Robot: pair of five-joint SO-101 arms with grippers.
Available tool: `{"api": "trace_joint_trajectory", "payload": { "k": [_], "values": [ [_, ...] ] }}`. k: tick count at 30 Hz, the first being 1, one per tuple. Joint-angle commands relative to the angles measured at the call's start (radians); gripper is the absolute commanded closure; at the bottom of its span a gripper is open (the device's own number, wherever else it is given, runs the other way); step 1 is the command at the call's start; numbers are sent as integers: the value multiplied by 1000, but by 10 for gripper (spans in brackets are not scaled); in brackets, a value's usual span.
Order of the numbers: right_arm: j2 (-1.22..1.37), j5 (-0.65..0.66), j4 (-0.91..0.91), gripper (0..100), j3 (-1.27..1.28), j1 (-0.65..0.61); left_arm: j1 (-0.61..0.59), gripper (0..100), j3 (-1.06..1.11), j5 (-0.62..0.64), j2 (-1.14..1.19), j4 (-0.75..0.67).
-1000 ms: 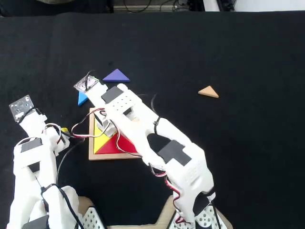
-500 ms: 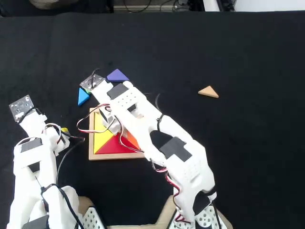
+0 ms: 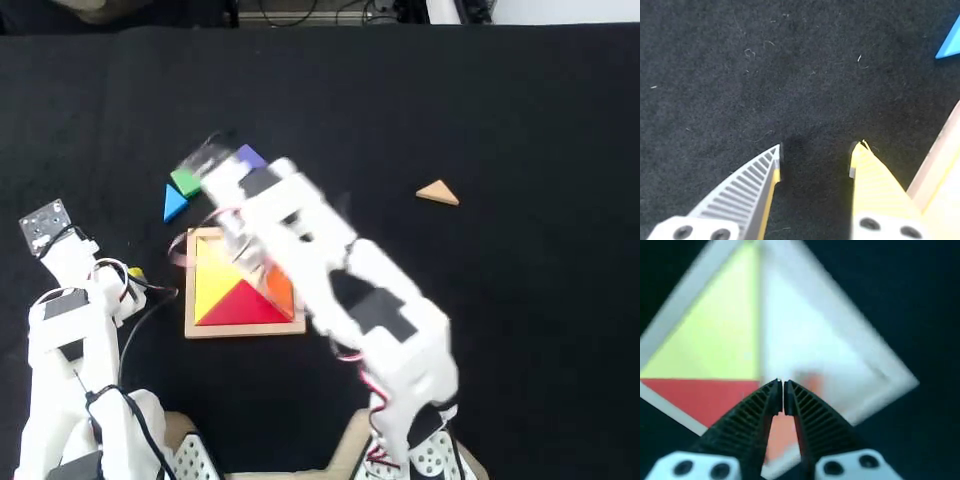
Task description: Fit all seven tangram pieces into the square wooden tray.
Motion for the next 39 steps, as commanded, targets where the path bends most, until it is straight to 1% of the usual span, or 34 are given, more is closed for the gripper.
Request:
{"api": "trace_joint_trajectory", "payload": {
  "k": [1,5,8,10,13,15,17,19,20,21,23,24,25,27,29,32,37,39],
  "values": [
    [-226,8,74,987,-94,130,10,770,-45,5,-17,0],
    [-380,18,63,986,-68,247,10,770,-45,5,-17,0],
    [-412,135,97,986,2,305,10,770,-45,5,-17,0],
    [-429,181,129,986,62,338,10,770,-45,5,-17,0],
    [-464,181,146,986,150,396,12,766,-45,6,-17,0],
    [-506,153,115,987,229,419,13,766,-45,9,-15,-17],
    [-562,114,41,987,331,442,47,768,-41,11,-11,-66],
    [-625,77,-87,987,469,477,116,770,-59,5,-20,-57],
    [-656,61,-169,987,545,499,157,770,-101,-6,-26,-28],
    [-679,51,-256,987,630,520,199,770,-163,-44,-37,26],
    [-711,32,-473,987,797,563,297,769,-302,-176,-46,124],
    [-714,21,-580,987,871,586,346,769,-372,-229,-44,150],
    [-711,14,-674,987,929,606,386,768,-440,-250,-34,158],
    [-697,9,-806,987,1000,643,441,766,-575,-235,32,147],
    [-676,8,-838,987,1004,667,463,766,-739,-221,163,170],
    [-619,8,-842,987,974,674,467,766,-1004,-226,443,264],
    [-495,6,-809,987,880,678,478,765,-1414,-333,847,373],
    [-460,6,-767,987,837,678,496,764,-1550,-345,973,399]
  ]
}}
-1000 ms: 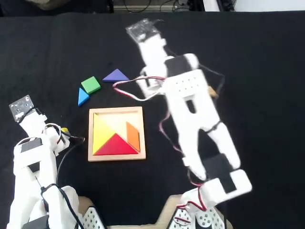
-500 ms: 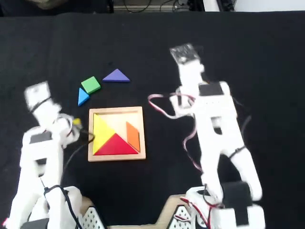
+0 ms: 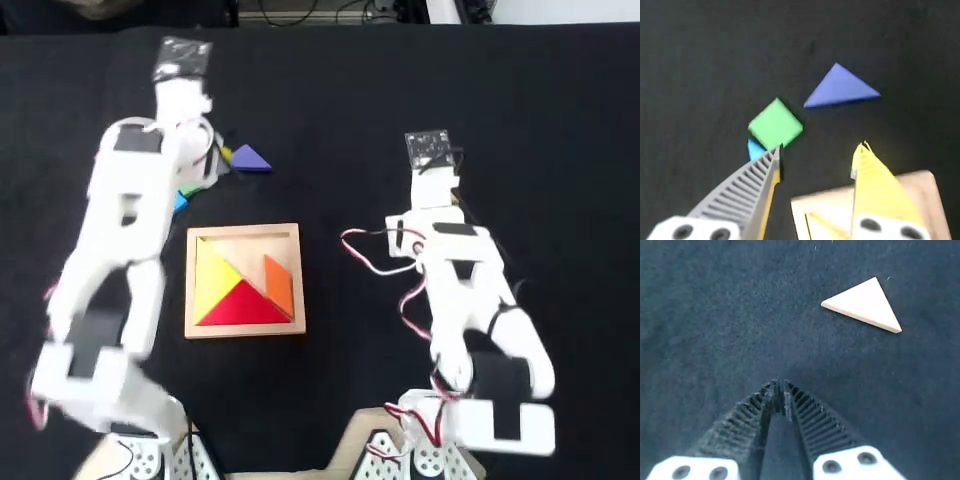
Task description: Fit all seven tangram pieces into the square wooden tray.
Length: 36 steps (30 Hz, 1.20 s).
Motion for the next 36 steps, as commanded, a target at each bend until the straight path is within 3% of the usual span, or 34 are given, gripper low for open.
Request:
{"api": "trace_joint_trajectory", "payload": {
  "k": [1,7,17,23,31,36],
  "values": [
    [42,-11,52,987,-114,12,42,764,-417,-41,307,69],
    [76,-11,75,987,-147,6,62,730,-800,140,649,81],
    [77,-11,75,987,-145,5,51,727,-1411,140,1168,92],
    [81,-8,75,987,-150,5,59,727,-1699,8,1304,450],
    [82,-6,74,987,-147,5,62,766,-1696,-201,1231,752],
    [82,-8,74,987,-145,5,67,762,-1692,-157,1131,755]
  ]
}}
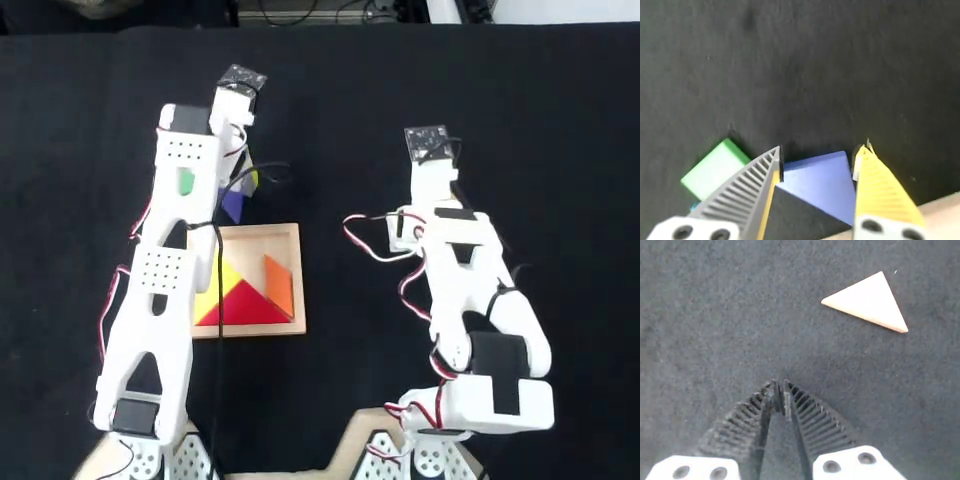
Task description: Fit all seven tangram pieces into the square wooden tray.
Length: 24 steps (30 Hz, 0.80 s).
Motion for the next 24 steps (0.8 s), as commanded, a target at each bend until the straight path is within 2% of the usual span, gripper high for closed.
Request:
{"api": "trace_joint_trajectory", "payload": {
  "k": [1,5,8,12,16,18,20,22,24],
  "values": [
    [-2,-8,2,987,-48,3,12,762,-31,9,-158,23],
    [-2,-6,2,987,-48,3,13,761,-30,20,-261,25],
    [-2,-5,0,987,-48,2,13,761,70,144,-344,25],
    [-2,-3,2,987,-48,-18,33,762,458,416,-559,25],
    [-2,-2,2,987,-47,-18,77,762,898,517,-916,-2],
    [-2,-2,2,987,-47,-18,56,762,1087,608,-1060,-124],
    [-2,-2,2,987,-47,-18,2,761,1279,703,-1132,-324],
    [-2,-2,2,987,-47,-18,-45,761,1435,779,-1151,-494],
    [-2,-2,2,987,-47,-18,-62,761,1537,850,-1142,-595]
  ]
}}
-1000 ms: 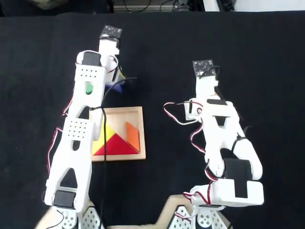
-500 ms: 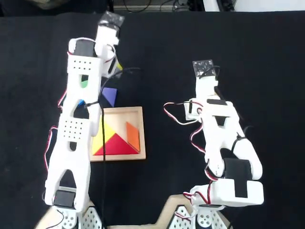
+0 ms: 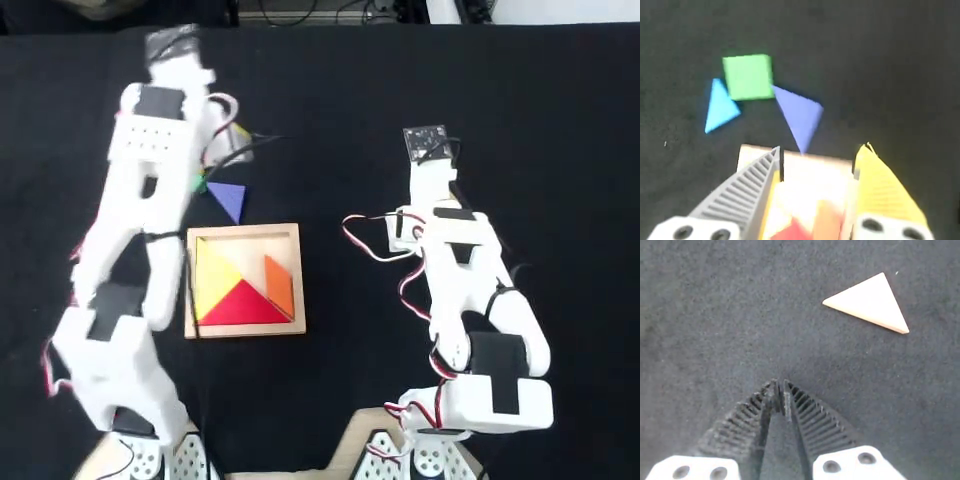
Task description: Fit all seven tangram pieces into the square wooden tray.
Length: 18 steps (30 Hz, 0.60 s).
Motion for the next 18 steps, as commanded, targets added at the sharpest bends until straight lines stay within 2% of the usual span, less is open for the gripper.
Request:
{"api": "trace_joint_trajectory", "payload": {
  "k": [1,7,13,18],
  "values": [
    [-2,-2,2,987,-47,-15,-61,761,288,170,-58,-293],
    [-2,-2,2,987,-47,-15,-21,761,300,359,34,-307],
    [-2,-2,2,987,-47,-15,-16,761,197,394,144,-298],
    [-2,-2,2,987,-47,-15,10,760,147,532,242,-318]
  ]
}}
